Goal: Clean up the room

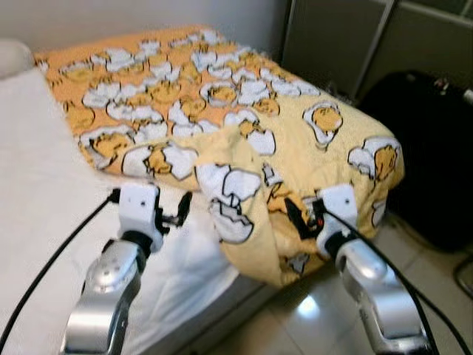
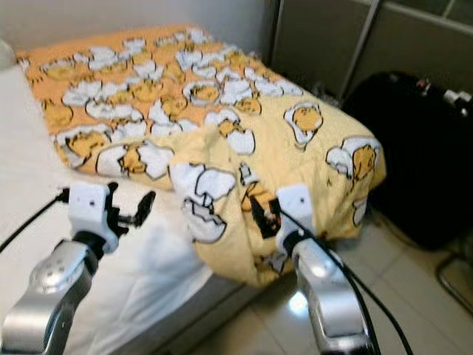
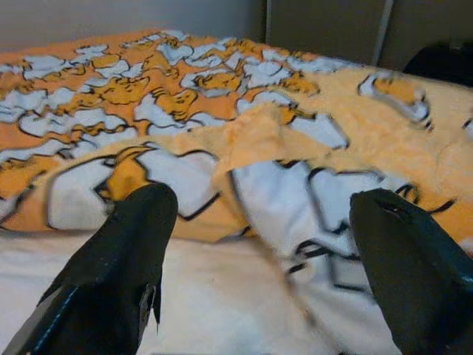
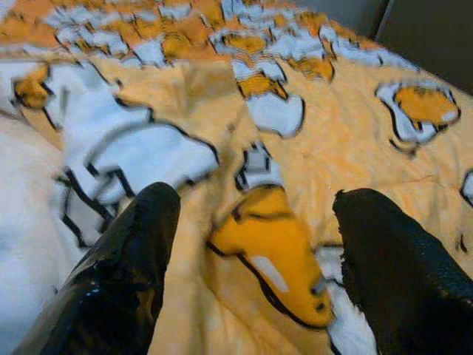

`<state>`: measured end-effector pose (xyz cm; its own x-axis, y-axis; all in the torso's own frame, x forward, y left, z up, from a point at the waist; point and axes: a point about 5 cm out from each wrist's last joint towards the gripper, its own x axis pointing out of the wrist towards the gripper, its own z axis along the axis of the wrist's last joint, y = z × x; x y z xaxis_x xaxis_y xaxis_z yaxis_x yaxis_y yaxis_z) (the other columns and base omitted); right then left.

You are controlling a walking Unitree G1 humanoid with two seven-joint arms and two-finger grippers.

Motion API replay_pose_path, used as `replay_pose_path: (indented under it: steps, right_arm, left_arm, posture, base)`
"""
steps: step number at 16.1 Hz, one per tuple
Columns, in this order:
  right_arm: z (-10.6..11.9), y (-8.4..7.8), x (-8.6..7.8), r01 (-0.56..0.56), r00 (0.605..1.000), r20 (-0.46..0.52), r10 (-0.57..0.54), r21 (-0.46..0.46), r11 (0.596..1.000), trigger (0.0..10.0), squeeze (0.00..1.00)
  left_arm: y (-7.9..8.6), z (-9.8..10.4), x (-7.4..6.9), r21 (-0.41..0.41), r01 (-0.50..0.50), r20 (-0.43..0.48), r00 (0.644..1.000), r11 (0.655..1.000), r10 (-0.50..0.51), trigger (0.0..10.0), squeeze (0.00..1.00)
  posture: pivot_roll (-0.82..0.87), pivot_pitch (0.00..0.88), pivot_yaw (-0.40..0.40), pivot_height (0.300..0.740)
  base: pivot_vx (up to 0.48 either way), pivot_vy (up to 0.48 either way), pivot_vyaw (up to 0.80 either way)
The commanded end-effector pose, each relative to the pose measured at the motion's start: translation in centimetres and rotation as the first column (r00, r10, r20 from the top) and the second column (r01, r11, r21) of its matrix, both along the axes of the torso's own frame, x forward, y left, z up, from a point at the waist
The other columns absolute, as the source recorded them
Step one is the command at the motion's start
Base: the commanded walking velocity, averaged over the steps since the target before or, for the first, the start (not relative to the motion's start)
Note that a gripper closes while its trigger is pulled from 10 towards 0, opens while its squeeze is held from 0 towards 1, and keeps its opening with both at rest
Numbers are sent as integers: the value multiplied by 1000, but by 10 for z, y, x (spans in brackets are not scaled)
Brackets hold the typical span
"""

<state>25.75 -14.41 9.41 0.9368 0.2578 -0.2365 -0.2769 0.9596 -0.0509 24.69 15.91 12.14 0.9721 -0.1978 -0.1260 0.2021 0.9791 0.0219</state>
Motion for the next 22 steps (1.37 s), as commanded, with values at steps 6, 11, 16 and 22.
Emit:
replay_pose_path:
  steps: [6, 11, 16, 22]
  right_arm:
    - [5, 4, 5, -65, 997, 28, 66, -37, 997, 10000, 0]
    - [5, 4, 8, -76, 997, 28, 77, -39, 996, 10000, 0]
    - [4, 1, 7, -73, 997, 18, 74, -36, 997, 10000, 0]
    - [3, -2, 8, -68, 997, 18, 70, -70, 995, 10000, 0]
  left_arm:
    - [1, 2, 0, -6, -19, 5, 1000, 1000, 19, 10000, 153]
    - [4, 1, 0, -20, -41, -6, 999, 999, 41, 10000, 141]
    - [3, 0, 0, -17, -49, -18, 999, 999, 49, 10000, 31]
    - [0, 0, -1, -23, -43, -13, 999, 999, 43, 10000, 35]
  posture:
    - [38, 0, -17, 740]
    - [40, 0, -17, 740]
    - [34, 0, -18, 740]
    - [39, 0, -25, 740]
  base:
    - [0, -306, 496]
    - [0, 288, 569]
    - [0, 0, 0]
    - [192, 0, 344]
